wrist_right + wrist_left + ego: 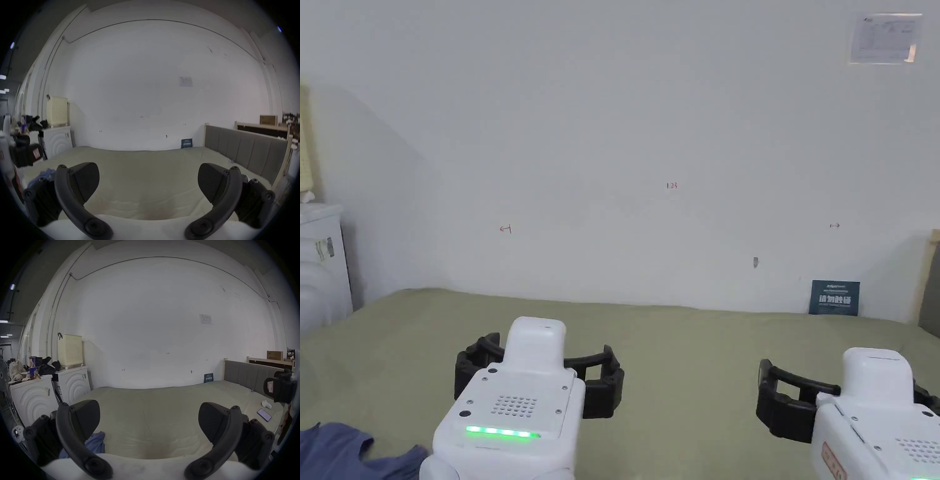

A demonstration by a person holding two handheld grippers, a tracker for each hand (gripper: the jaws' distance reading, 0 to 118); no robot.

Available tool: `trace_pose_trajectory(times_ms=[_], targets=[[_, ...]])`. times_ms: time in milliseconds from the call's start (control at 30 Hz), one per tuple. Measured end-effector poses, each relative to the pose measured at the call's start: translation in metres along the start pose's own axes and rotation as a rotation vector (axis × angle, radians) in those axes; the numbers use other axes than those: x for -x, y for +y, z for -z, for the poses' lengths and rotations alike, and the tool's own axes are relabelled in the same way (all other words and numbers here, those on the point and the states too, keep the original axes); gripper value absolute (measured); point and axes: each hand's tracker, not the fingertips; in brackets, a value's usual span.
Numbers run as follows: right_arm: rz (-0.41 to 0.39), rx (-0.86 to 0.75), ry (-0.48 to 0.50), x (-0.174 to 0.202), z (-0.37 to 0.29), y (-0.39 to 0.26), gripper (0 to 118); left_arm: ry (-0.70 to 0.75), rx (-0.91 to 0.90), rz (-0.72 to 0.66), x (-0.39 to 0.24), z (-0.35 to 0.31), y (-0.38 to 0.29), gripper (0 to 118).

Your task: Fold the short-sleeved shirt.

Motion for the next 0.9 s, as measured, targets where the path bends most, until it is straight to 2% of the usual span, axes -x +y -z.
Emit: trace_pose_trajectory(times_ms=[533,567,600,633,667,700,900], targets=[[-0.073,0.020,-0.004,0.009,0.005,0.000,116,0.003,0.045,-0.053,0.009,0.005,0.003,118],[-0.074,0.021,-0.004,0.009,0.005,0.000,114,0.003,0.054,-0.057,0.010,0.006,0.002,112],[-0.076,0.024,0.000,0.010,0.005,0.000,103,0.001,0.055,-0.064,0.010,0.006,0.002,82],[-0.078,0.027,0.004,0.010,0.005,0.000,80,0.003,0.055,-0.065,0.010,0.005,0.001,32],[-0.078,0.027,0.006,0.011,0.005,-0.001,42,0.014,0.054,-0.071,0.011,0.008,0.000,0],[-0.072,0.030,-0.021,0.012,0.007,-0.003,0,0.042,0.037,-0.079,0.011,0.009,-0.005,0],[-0.029,0.036,-0.040,0.010,0.012,-0.008,0,-0.001,0.080,-0.072,0.010,0.011,-0.008,0]])
